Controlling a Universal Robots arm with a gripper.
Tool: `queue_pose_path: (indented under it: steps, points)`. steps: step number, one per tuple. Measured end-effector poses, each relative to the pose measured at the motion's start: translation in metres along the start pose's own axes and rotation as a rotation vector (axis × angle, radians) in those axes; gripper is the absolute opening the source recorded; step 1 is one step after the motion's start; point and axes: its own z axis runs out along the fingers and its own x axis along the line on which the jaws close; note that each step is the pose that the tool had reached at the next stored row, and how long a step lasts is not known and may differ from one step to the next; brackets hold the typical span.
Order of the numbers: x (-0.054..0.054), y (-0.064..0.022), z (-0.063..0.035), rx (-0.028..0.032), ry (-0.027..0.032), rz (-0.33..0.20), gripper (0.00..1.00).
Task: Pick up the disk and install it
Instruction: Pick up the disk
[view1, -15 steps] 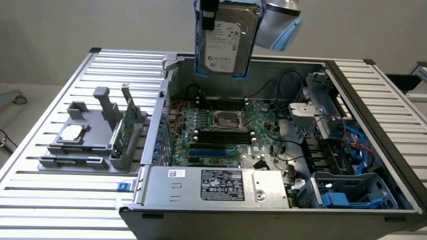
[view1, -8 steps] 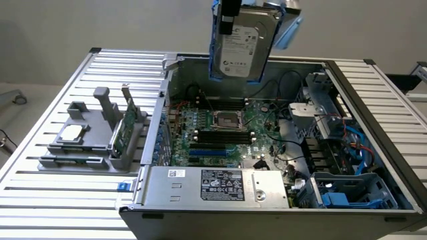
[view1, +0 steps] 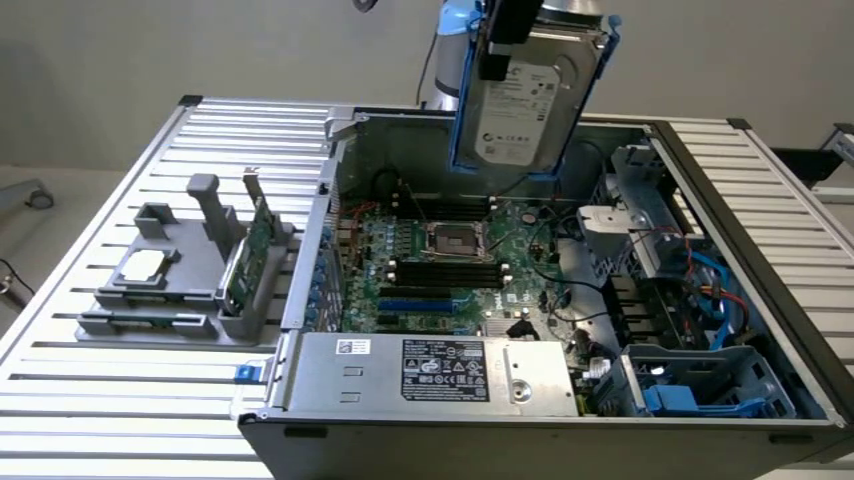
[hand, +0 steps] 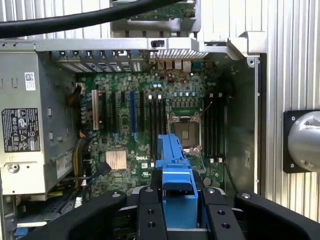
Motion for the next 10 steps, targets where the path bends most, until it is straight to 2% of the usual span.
queue_pose_path:
  steps: [10]
  points:
    - [0.021, -0.0348, -0.0026, 0.0, -0.0001, 0.0, 0.33]
